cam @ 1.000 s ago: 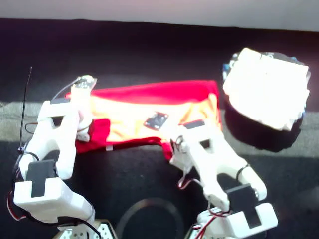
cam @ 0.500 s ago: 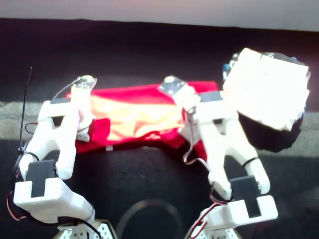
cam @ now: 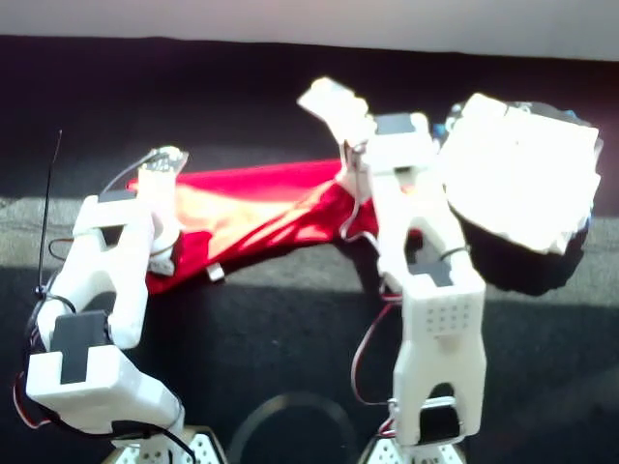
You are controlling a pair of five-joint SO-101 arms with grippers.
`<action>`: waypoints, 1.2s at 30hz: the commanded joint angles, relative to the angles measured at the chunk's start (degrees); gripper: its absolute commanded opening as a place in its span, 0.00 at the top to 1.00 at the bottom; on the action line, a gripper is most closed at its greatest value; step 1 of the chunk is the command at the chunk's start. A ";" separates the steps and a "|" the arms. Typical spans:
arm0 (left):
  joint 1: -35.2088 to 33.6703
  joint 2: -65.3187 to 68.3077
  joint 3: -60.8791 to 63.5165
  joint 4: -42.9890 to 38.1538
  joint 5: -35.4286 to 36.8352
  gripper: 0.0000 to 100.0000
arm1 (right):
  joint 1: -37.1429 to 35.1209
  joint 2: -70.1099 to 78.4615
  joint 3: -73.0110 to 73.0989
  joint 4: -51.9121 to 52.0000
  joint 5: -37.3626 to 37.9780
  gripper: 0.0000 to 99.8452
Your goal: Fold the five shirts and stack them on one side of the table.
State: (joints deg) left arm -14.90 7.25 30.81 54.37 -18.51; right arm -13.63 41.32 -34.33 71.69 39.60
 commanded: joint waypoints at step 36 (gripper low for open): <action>-12.35 8.04 -24.92 13.10 23.56 0.81 | 6.99 0.57 -64.66 29.49 -17.67 0.77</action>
State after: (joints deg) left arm -27.03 10.77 12.00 67.82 4.53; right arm -4.92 47.82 -94.29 100.53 22.37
